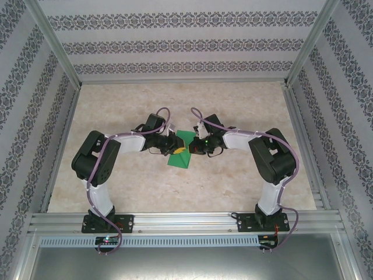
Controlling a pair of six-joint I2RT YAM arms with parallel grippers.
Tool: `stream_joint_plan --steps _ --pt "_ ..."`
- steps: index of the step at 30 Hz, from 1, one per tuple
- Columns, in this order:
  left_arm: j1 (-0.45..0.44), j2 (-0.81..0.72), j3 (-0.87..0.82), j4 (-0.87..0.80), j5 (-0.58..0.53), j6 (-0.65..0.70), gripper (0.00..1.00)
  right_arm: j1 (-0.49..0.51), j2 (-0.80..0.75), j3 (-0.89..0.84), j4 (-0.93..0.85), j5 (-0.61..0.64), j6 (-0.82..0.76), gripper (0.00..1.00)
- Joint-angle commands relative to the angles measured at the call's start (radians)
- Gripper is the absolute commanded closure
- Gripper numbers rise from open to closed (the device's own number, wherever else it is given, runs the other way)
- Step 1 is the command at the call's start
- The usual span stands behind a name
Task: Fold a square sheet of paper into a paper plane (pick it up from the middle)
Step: Fold the triangle a second time at the center of the table.
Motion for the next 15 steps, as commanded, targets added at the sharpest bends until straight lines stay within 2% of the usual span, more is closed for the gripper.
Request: stream_joint_plan --steps 1,15 --pt "-0.027 0.027 0.034 -0.043 0.023 0.042 0.83 0.002 0.018 0.026 -0.032 0.018 -0.034 0.99" --pt "-0.03 0.051 0.026 -0.059 0.002 0.05 0.85 -0.003 0.038 0.054 -0.059 0.038 -0.059 1.0"
